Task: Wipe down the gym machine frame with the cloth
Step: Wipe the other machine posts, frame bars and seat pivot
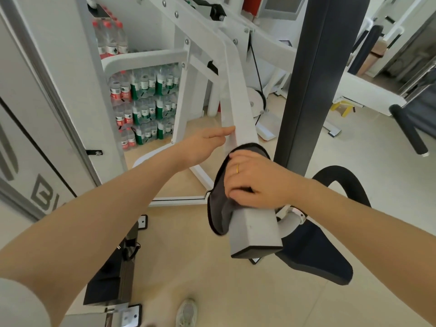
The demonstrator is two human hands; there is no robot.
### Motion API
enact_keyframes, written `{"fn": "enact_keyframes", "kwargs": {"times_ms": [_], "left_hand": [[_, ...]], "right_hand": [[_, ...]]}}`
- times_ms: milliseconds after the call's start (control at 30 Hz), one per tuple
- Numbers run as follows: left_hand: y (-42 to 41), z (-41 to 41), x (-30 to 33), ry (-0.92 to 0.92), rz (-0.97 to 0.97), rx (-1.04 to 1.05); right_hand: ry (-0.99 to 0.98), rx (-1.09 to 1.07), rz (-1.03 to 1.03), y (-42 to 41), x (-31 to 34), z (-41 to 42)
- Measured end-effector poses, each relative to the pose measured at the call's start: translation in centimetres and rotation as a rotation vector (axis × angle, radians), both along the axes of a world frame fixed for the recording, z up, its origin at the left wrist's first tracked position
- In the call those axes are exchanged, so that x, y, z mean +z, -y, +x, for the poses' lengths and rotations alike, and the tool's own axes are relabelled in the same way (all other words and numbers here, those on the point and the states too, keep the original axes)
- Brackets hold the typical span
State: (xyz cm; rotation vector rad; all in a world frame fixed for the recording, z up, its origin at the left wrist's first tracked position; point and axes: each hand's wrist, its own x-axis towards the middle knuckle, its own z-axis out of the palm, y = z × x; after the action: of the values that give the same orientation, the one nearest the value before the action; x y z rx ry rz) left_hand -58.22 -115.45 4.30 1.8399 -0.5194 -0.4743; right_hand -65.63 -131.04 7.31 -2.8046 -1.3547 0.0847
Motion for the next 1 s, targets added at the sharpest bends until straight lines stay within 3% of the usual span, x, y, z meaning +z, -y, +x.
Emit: {"fn": "enact_keyframes", "kwargs": {"times_ms": [100,233,567,667,800,1000], "left_hand": [[0.2,0.3,0.3,-0.007,-0.009,0.011],[0.3,1.6,1.0,0.117,0.078,0.04],[2.7,7.8,1.7,0.633,0.533,-0.05],[2.7,8.4,1.5,0.708,0.536,-0.073],[2.2,9.7,0.8,0.735,0.484,-0.076],[2.6,11.3,1.7,0.855,0.466,-0.039]], "right_hand": [[0.013,-0.135,0.048,0.2,0.4,3.8],[0.008,-0.231,0.086,0.1,0.2,6.1],[-0.085,-0.62,0.044,-0.5,-0.8,2.5],[-0.097,-0.757,0.122,-0.9,-0.5,5.5],[-0.087,-0.77,0.182,-0.5,-0.2,8.4],[0.075,-0.83,0.215,-0.3,-0.3,3.9]]}}
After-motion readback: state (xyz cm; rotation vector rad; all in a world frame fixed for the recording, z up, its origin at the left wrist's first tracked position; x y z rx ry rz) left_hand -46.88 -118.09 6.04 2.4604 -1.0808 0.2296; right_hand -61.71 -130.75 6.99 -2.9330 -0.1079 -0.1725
